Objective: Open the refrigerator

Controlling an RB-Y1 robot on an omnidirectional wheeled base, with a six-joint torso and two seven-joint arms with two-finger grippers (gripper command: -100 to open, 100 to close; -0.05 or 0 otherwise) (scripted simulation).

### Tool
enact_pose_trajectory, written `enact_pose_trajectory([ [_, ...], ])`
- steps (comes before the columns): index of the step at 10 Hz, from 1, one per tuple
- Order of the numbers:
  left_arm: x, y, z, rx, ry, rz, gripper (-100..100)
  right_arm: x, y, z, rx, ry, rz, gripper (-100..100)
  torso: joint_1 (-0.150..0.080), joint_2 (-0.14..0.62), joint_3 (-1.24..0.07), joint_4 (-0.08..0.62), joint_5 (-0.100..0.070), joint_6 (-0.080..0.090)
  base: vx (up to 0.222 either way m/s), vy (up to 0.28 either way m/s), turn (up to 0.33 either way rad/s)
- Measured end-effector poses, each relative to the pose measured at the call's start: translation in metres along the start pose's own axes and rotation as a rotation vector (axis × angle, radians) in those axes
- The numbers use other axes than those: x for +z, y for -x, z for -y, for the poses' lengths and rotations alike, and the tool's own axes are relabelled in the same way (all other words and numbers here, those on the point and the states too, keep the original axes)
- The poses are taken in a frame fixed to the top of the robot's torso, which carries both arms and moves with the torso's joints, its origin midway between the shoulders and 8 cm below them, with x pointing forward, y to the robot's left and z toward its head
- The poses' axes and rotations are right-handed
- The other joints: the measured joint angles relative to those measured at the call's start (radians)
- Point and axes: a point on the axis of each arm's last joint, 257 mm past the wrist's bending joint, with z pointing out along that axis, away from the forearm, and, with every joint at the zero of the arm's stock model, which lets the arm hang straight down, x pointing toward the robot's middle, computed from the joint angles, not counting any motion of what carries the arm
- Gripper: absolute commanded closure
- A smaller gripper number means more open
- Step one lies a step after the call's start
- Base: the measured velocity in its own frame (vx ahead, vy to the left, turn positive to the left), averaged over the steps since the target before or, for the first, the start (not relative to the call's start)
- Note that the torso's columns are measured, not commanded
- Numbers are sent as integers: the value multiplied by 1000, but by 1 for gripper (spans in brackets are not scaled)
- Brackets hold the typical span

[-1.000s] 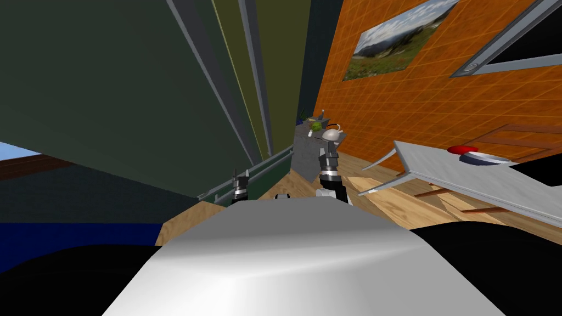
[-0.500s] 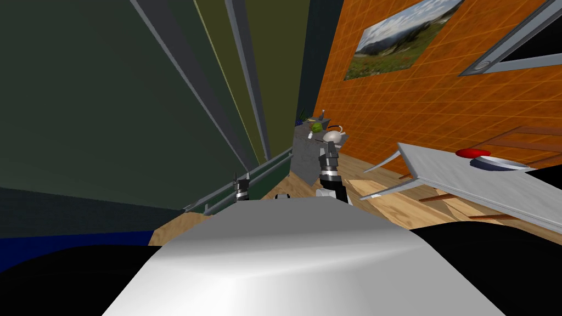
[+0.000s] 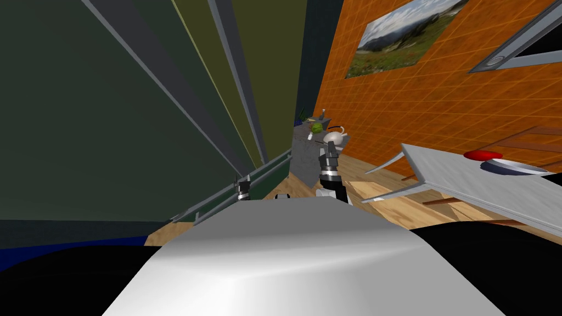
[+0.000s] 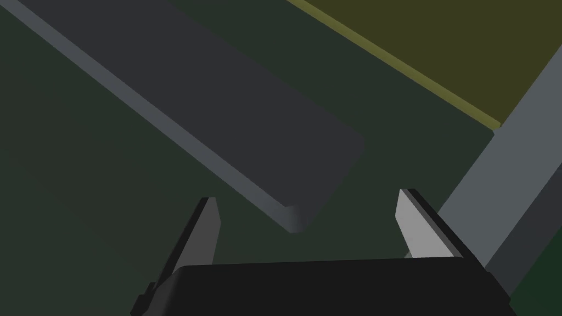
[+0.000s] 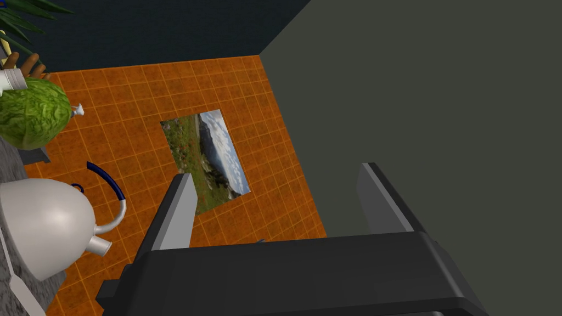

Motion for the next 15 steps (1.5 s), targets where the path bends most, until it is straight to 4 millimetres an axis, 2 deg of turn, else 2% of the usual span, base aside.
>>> enact_pose_trajectory([
  [4, 20, -3, 8, 0, 0, -5, -100, 0, 0, 0, 0, 0, 0, 0, -2, -4, -2, -1, 0, 0, 24, -3, 10],
  [5, 20, -3, 8, 0, 2, -4, 100, 0, 0, 0, 0, 0, 0, 0, -2, -4, -2, -1, 0, 1, -17, 6, -6],
  [9, 9, -2, 5, 0, -9, -5, 100, 0, 0, 0, 0, 0, 0, 0, -2, -7, -3, -3, 1, 1, -60, 23, -32],
  [15, 0, -36, -6, -64, 87, -127, 100, 0, 0, 0, 0, 0, 0, 0, -3, -3, -2, 2, -3, -1, -204, 69, -152],
])
